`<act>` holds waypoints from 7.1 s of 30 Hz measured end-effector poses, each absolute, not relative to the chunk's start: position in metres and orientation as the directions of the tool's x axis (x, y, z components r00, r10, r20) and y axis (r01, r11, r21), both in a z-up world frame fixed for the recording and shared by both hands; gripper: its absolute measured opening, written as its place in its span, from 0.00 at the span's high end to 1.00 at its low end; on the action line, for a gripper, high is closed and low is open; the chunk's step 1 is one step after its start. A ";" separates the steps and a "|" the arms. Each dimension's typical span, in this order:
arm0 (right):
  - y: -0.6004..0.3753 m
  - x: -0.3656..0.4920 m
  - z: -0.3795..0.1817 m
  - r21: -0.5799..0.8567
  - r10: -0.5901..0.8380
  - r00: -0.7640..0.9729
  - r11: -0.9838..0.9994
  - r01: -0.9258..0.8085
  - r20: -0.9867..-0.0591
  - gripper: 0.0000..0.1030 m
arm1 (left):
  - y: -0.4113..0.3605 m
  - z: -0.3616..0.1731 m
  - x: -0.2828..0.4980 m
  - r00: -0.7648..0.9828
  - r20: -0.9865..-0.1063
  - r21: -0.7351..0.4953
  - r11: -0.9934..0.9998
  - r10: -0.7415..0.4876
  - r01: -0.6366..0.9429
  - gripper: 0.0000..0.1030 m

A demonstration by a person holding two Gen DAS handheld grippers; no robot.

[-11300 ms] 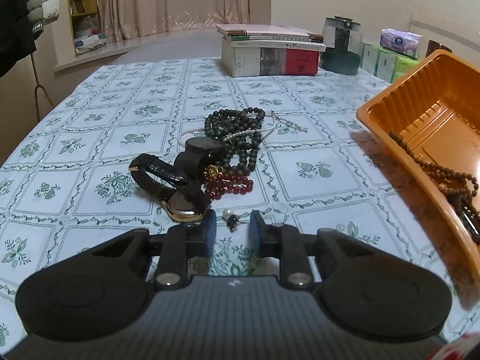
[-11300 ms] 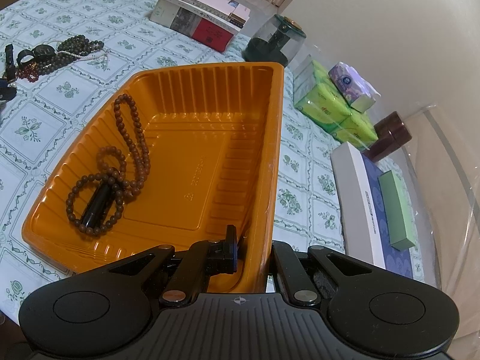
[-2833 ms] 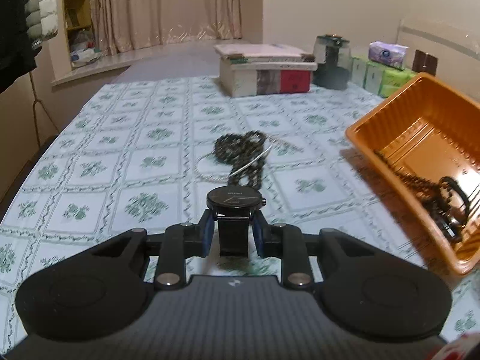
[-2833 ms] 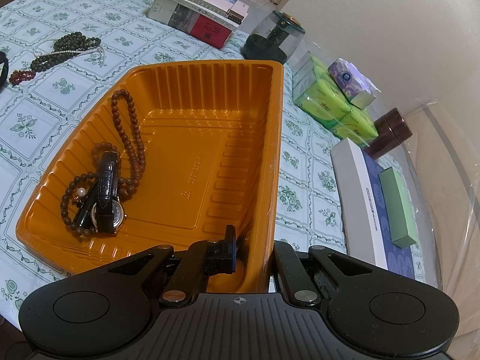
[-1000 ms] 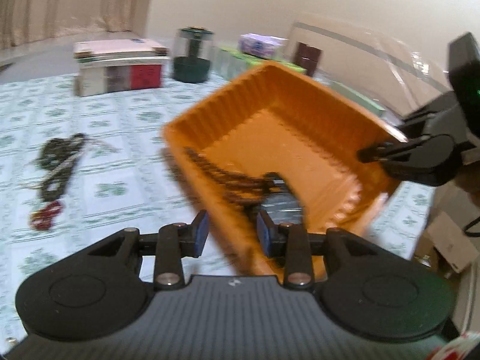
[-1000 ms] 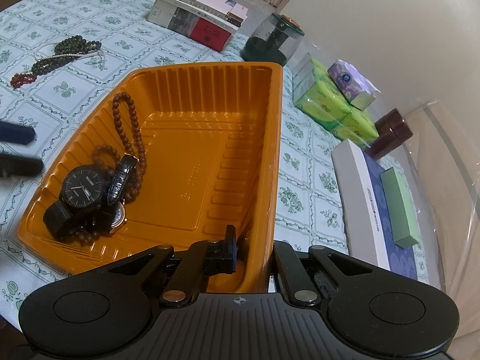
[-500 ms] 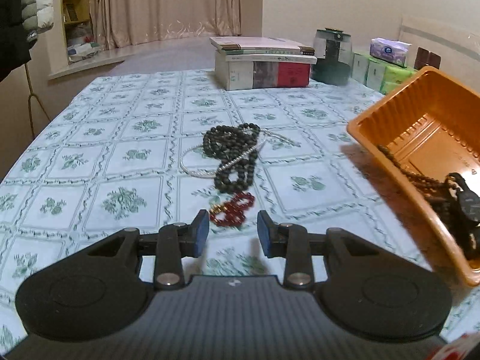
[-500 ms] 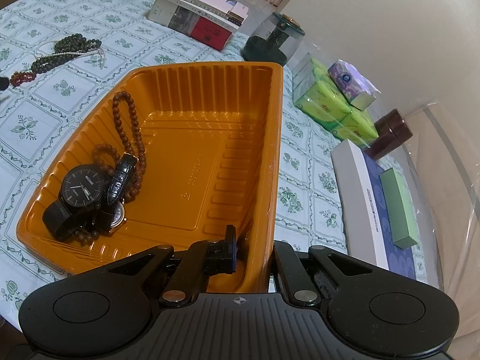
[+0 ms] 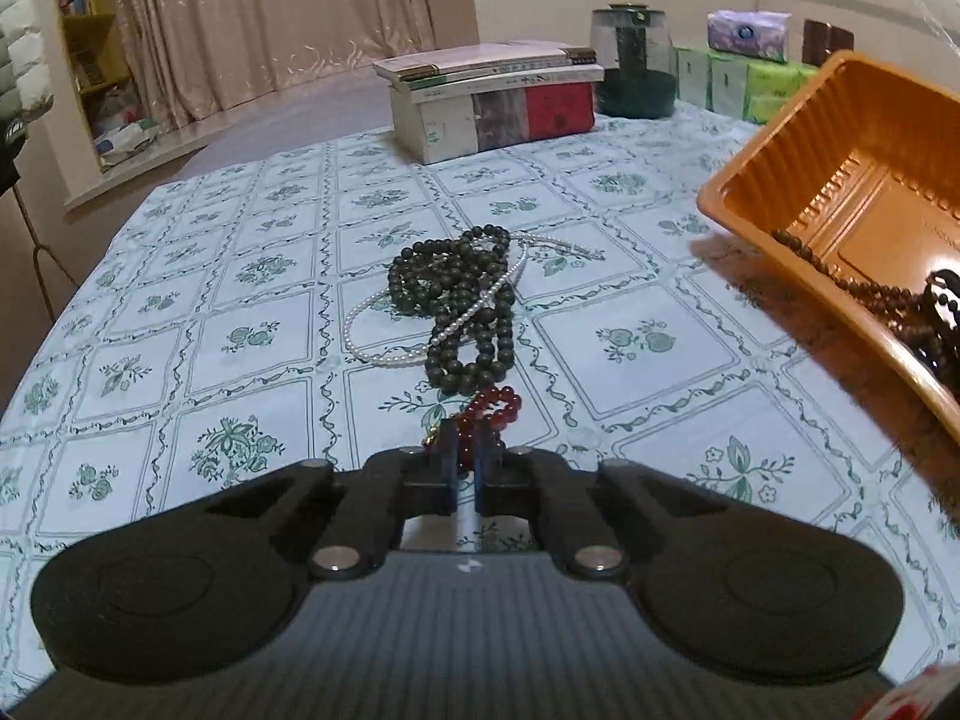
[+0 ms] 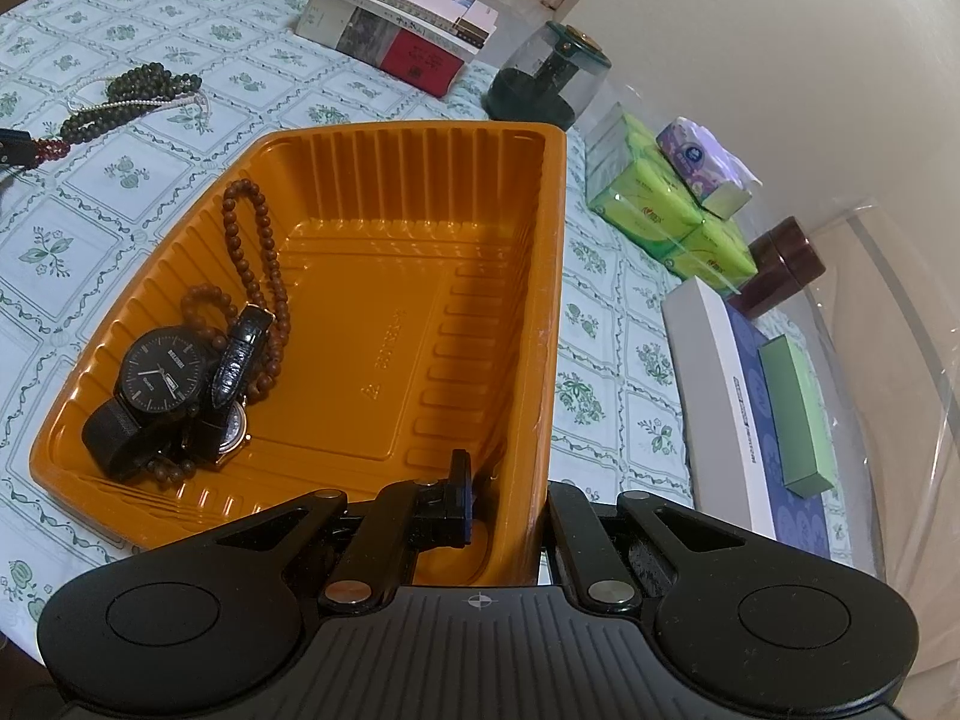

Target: Organize jewelry

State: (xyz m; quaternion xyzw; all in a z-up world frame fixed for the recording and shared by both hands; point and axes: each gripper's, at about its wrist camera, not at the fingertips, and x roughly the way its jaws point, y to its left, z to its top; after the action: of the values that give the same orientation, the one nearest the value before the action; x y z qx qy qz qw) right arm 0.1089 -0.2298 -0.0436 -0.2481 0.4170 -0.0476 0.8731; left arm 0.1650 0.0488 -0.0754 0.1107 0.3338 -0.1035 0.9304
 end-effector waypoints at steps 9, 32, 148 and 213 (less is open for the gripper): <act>-0.231 0.109 -0.044 -0.473 -0.290 0.648 0.872 -0.124 -0.704 0.95 | 0.045 -0.054 0.142 0.766 -0.622 0.109 0.950 -0.165 0.293 0.97; -0.232 0.110 -0.045 -0.473 -0.289 0.649 0.872 -0.124 -0.703 0.95 | 0.013 0.014 0.123 0.750 -0.534 -0.050 0.900 -0.391 0.433 0.97; -0.234 0.109 -0.046 -0.460 -0.284 0.652 0.881 -0.113 -0.703 0.94 | 0.043 -0.044 0.055 0.584 -0.727 -0.018 0.861 -0.360 0.508 0.98; -0.232 0.112 -0.043 -0.463 -0.284 0.655 0.879 -0.114 -0.701 0.94 | 0.019 0.247 0.175 0.865 -0.310 0.538 0.678 -0.395 0.502 0.94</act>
State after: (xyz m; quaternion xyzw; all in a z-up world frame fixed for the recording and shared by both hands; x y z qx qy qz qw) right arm 0.1118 -0.2319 -0.0434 -0.2410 0.4126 -0.0483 0.8771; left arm 0.1755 0.0193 0.2467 0.3175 0.0843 -0.2458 0.9120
